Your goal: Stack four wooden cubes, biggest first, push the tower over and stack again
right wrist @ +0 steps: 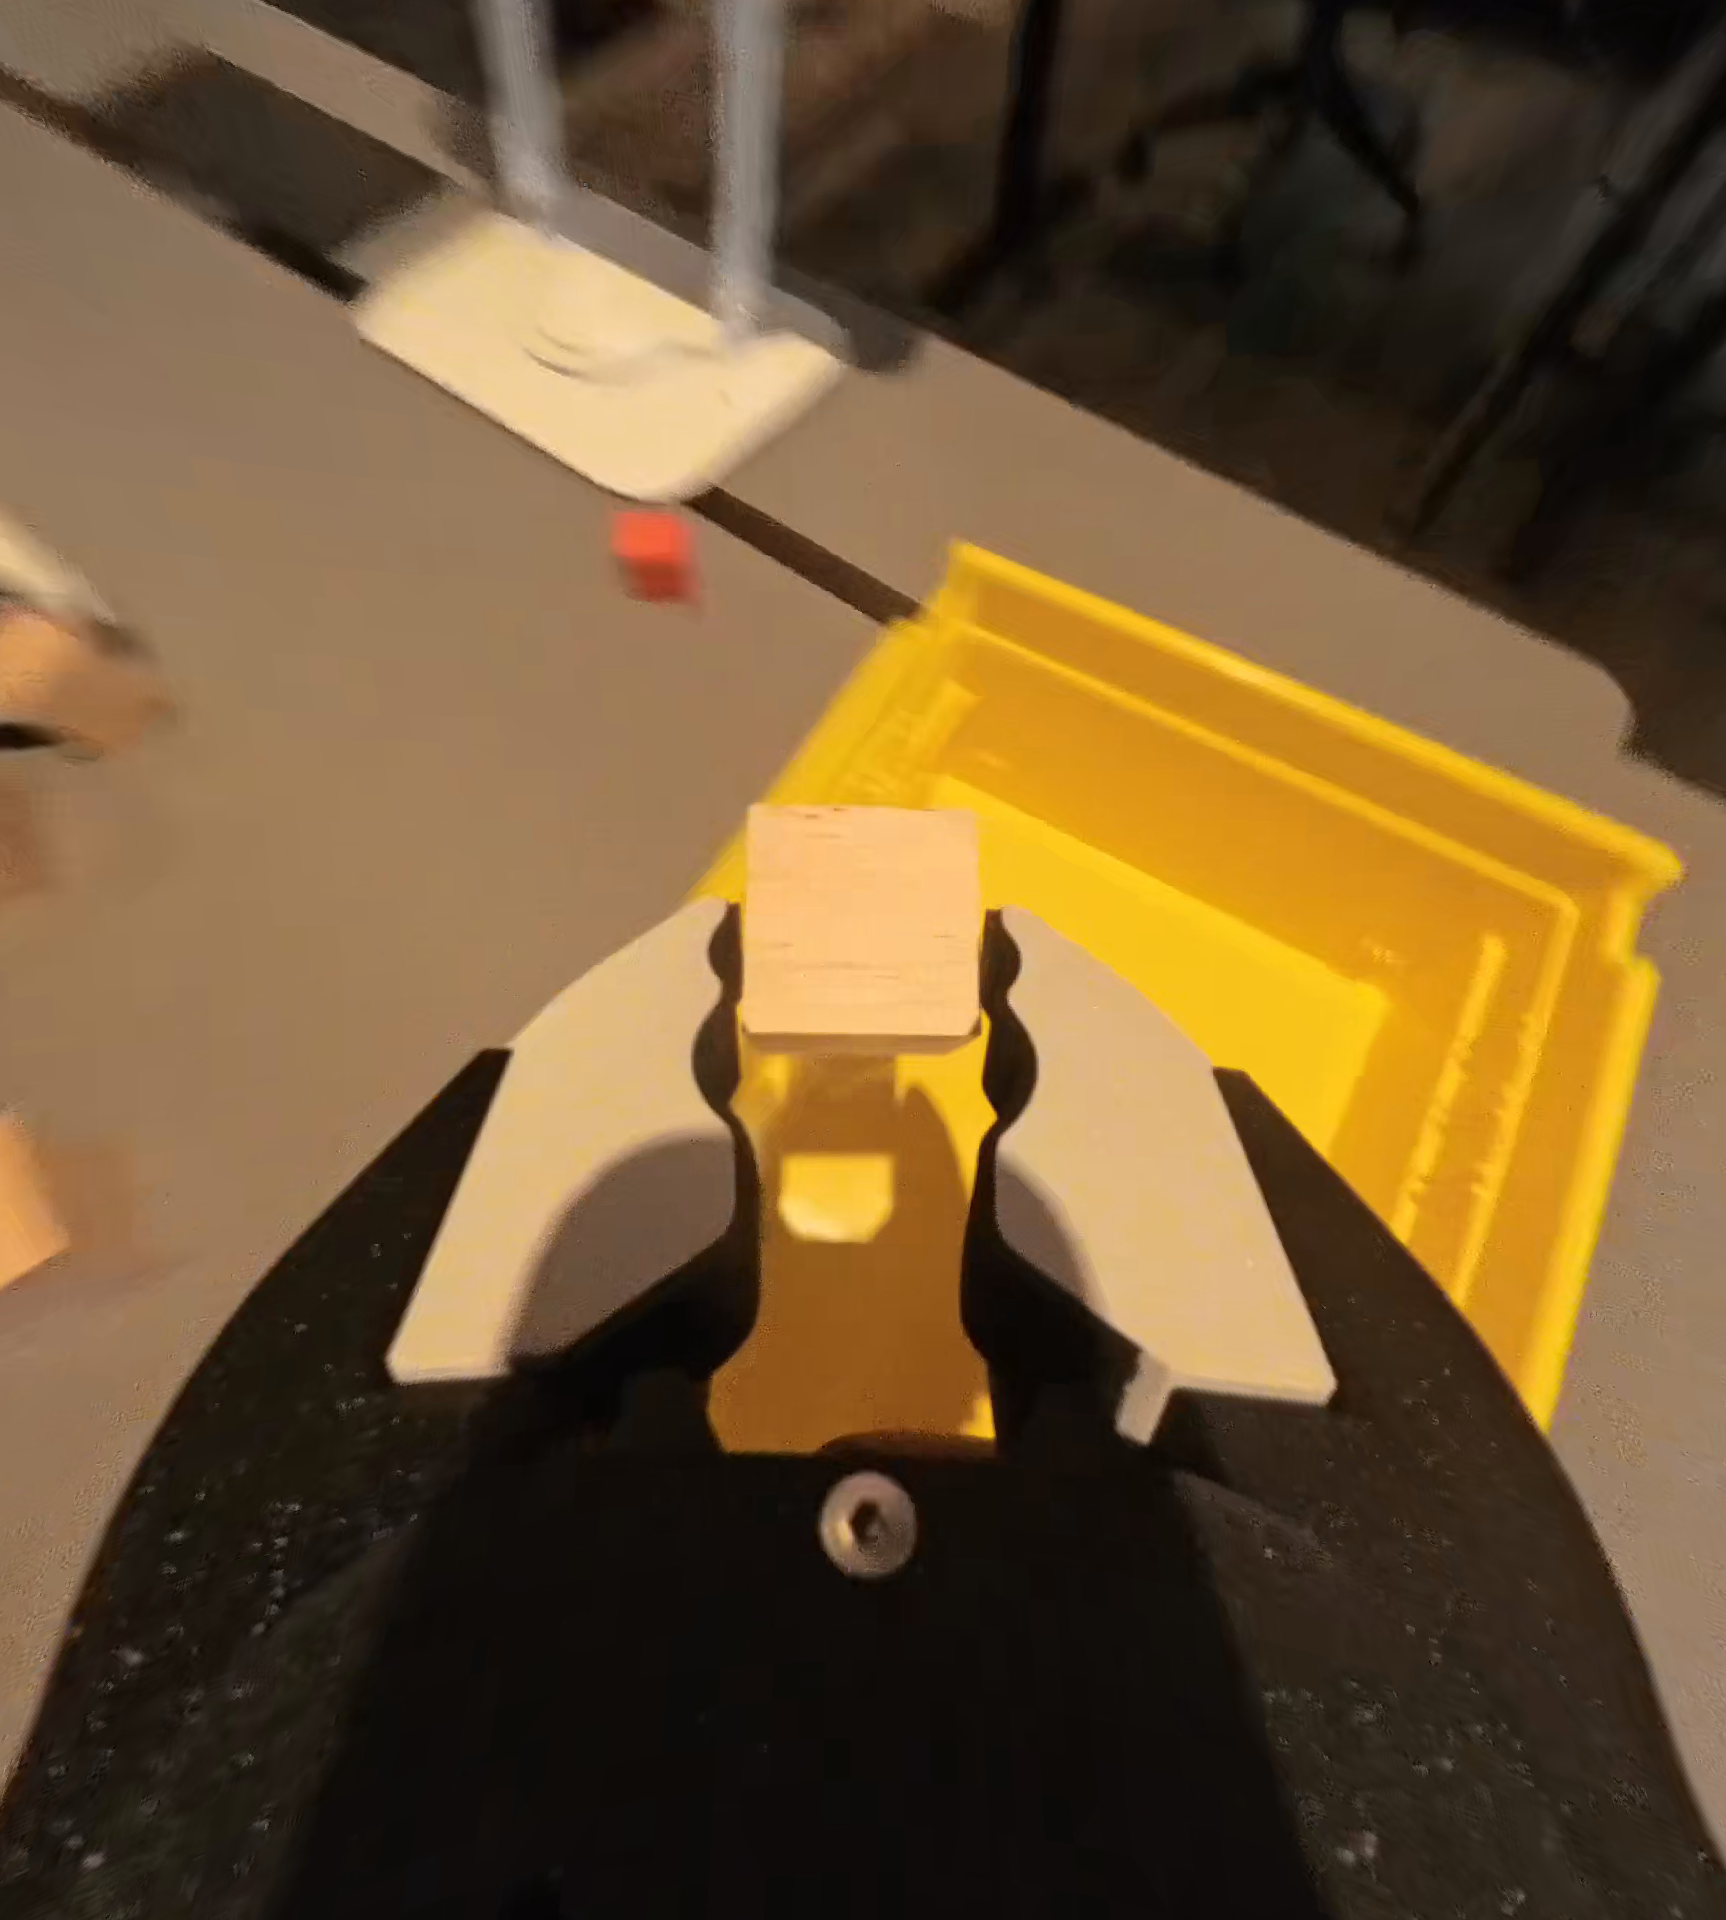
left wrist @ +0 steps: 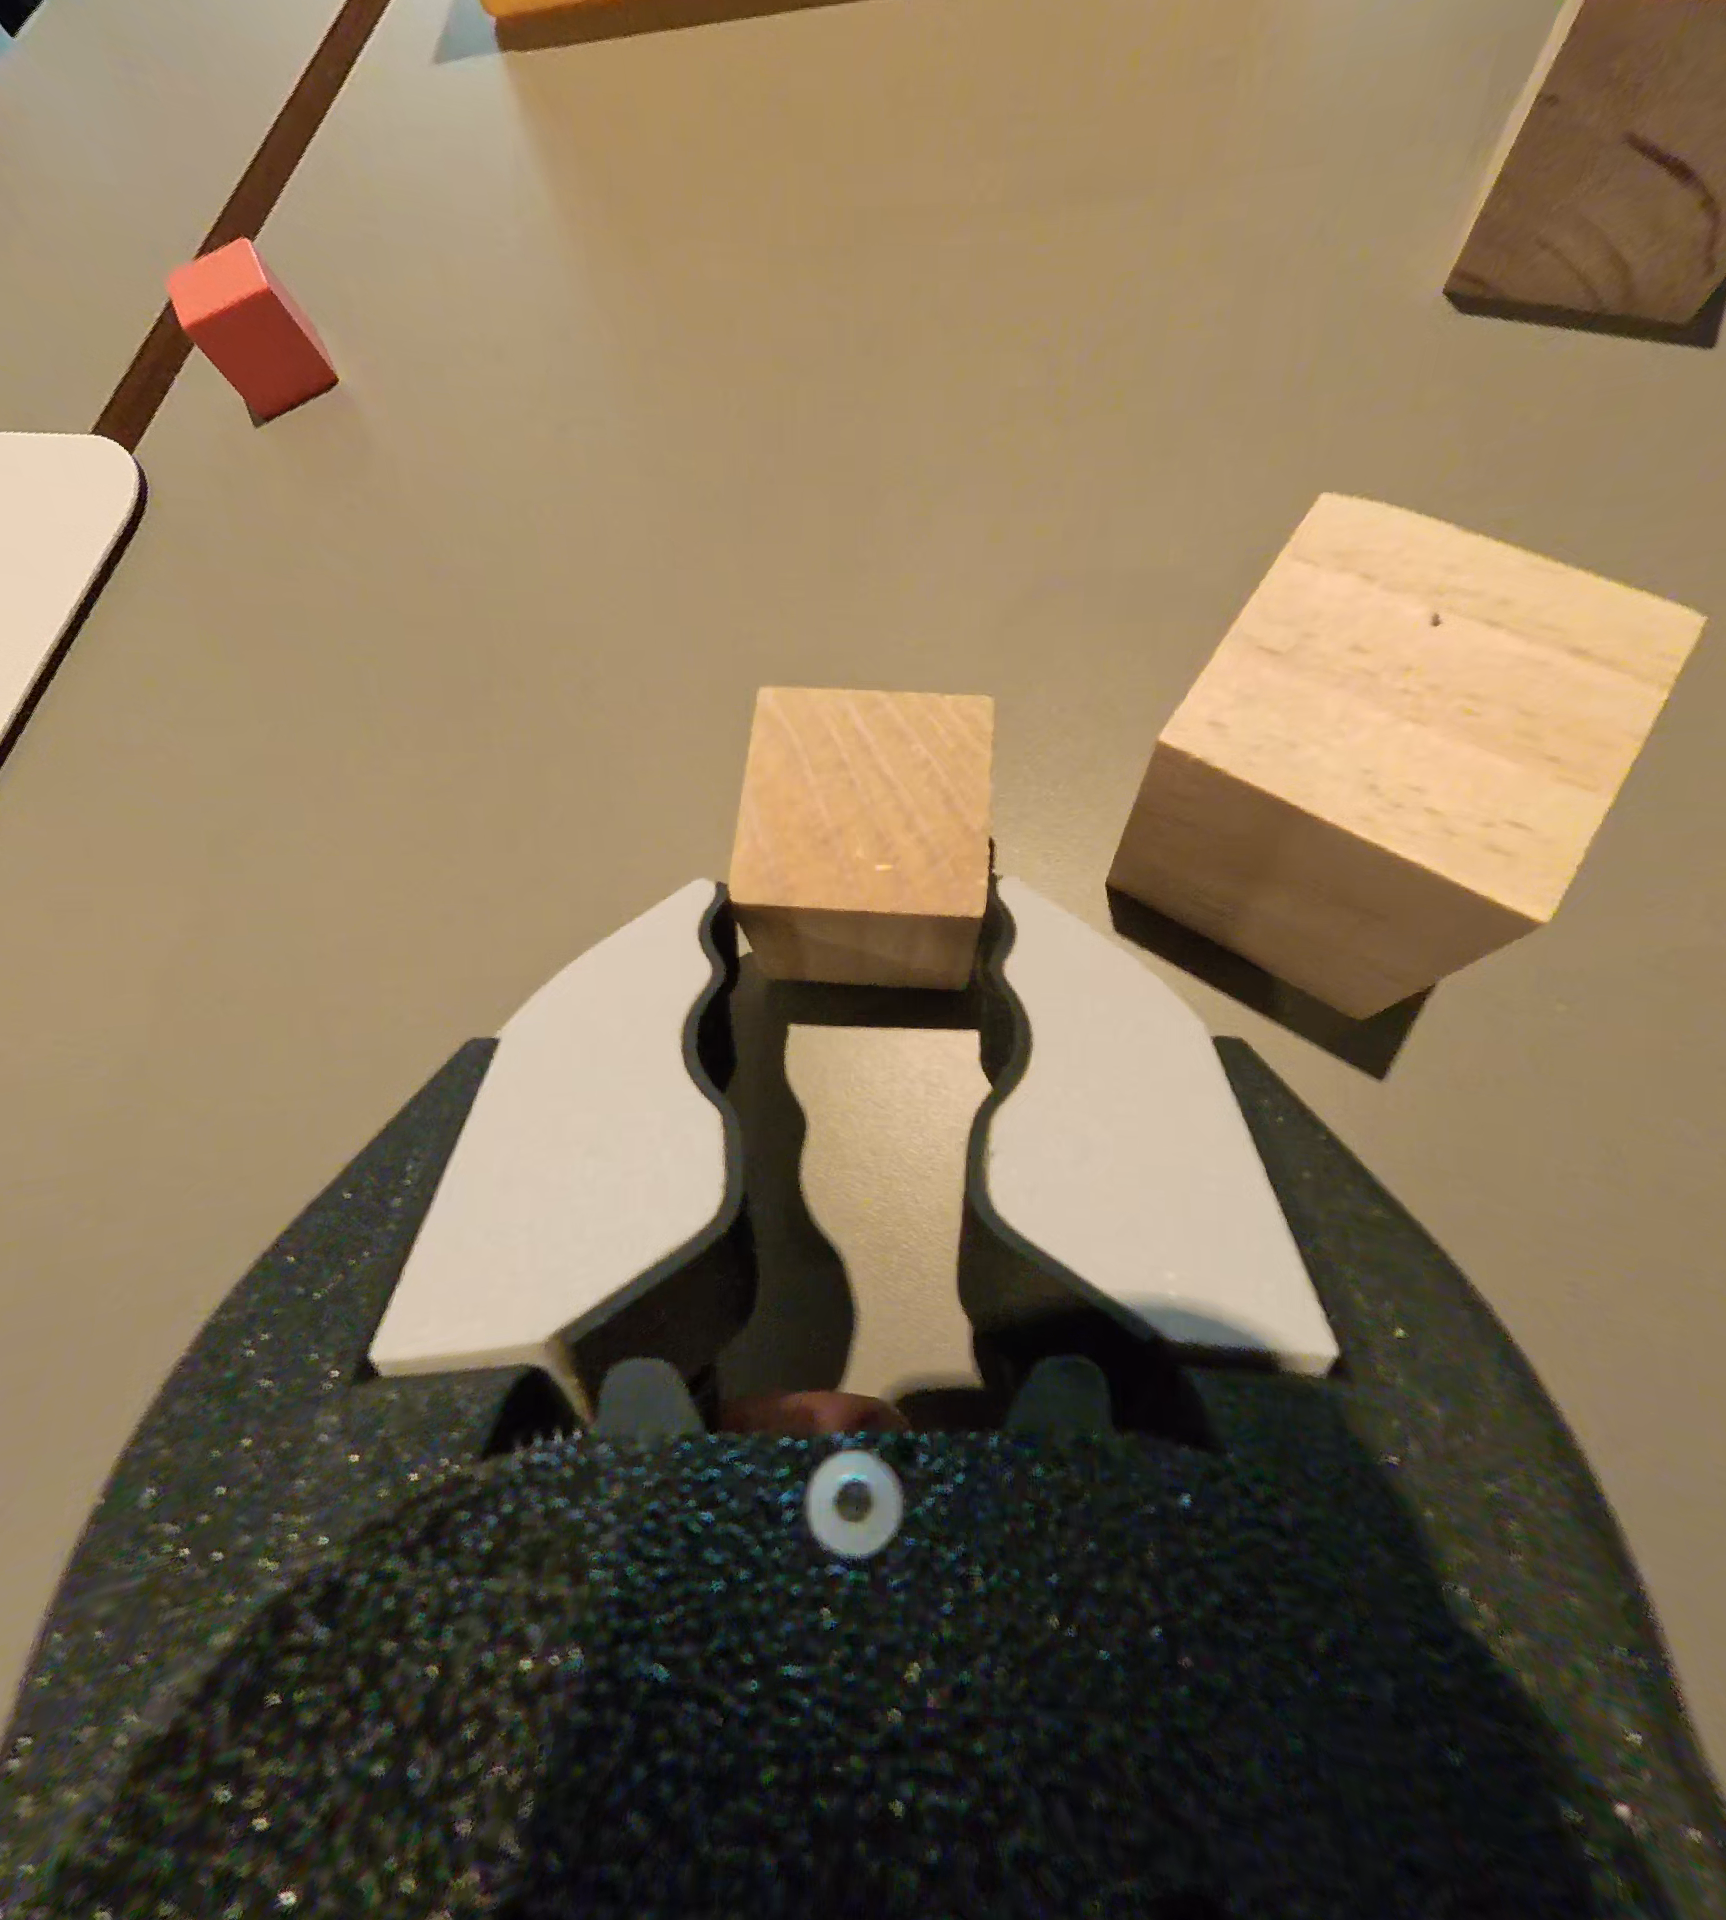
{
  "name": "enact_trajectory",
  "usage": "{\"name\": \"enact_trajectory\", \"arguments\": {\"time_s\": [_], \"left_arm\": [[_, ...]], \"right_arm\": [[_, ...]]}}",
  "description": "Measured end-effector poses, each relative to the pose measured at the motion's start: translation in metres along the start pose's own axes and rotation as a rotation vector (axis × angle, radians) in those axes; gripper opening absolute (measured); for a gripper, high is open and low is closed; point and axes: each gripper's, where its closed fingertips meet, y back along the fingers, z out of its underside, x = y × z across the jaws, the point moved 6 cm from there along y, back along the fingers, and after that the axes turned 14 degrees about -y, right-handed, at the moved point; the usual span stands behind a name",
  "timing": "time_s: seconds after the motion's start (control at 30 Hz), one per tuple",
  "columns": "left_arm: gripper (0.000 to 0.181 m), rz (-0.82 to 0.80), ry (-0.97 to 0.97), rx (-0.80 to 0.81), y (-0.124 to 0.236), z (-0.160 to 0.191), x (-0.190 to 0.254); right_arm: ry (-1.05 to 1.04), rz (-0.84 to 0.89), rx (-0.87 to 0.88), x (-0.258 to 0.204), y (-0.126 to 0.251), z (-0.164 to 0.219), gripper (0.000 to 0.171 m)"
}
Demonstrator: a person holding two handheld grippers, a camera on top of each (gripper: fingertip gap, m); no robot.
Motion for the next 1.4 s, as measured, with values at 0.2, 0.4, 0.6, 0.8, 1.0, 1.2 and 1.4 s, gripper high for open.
{"name": "enact_trajectory", "arguments": {"time_s": [0.2, 0.4, 0.6, 0.8, 1.0, 1.2, 1.4], "left_arm": [[0.044, 0.013, 0.011, -0.003, -0.001, 0.000, 0.000], [0.044, -0.005, -0.010, -0.003, 0.000, 0.000, 0.001], [0.044, 0.002, -0.003, -0.003, 0.000, 0.000, 0.000], [0.044, 0.010, 0.007, -0.002, 0.000, 0.000, 0.000], [0.044, 0.013, 0.013, -0.003, -0.001, 0.001, 0.000], [0.044, 0.002, 0.017, -0.007, -0.001, 0.001, -0.001], [0.044, 0.016, 0.042, -0.007, -0.001, 0.002, -0.003]], "right_arm": [[0.335, -0.221, -0.128, -0.143, 0.046, 0.041, 0.044], [0.408, -0.105, -0.343, -0.176, -0.015, 0.124, 0.044], [0.418, -0.151, -0.429, -0.168, -0.017, 0.147, 0.067], [0.535, -0.207, -0.137, -0.125, 0.052, 0.084, 0.063], [0.570, -0.230, -0.345, -0.016, 0.012, 0.065, 0.074], [0.643, -0.327, -0.506, 0.005, -0.050, 0.086, 0.082], [0.724, -0.318, -0.511, 0.005, -0.072, 0.092, 0.099]]}}
